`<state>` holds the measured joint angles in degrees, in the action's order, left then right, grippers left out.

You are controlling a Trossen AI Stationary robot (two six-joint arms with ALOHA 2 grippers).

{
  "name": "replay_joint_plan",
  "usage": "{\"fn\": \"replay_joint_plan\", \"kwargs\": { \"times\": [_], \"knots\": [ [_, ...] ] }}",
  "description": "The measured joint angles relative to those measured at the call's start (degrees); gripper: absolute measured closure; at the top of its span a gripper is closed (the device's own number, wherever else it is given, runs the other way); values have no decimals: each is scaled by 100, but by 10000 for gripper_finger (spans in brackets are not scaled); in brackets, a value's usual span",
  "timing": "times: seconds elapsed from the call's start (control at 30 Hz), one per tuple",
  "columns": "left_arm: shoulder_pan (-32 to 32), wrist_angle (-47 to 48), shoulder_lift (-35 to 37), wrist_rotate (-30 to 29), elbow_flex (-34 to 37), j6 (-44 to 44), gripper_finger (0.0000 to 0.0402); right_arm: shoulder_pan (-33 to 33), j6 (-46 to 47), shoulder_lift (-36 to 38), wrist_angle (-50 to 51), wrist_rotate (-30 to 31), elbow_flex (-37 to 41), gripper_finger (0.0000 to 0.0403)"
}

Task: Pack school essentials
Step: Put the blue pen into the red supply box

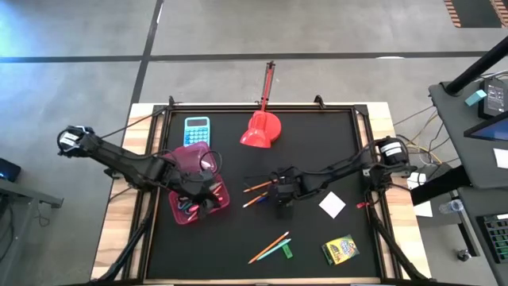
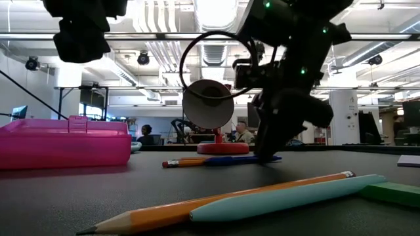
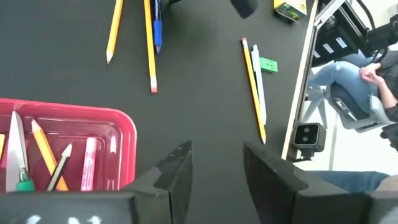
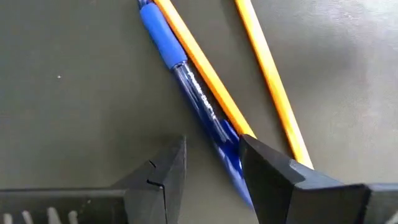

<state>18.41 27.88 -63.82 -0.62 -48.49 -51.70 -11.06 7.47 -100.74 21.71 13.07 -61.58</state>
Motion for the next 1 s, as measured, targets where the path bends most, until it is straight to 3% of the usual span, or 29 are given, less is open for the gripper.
{"fn": "replay_joint_plan", "kwargs": {
  "times": [0.47, 0.87, 1.0],
  "knots": [
    [0, -36, -2, -12, 7, 133, 278, 67, -16, -208, -190, -234, -22, 287],
    [-2, -38, -4, -9, 9, 165, 278, 39, 617, -213, -154, -1154, -15, 330],
    [-2, -38, -6, -9, 9, 272, 278, -44, 645, -213, -142, -926, -14, 327]
  ]
}}
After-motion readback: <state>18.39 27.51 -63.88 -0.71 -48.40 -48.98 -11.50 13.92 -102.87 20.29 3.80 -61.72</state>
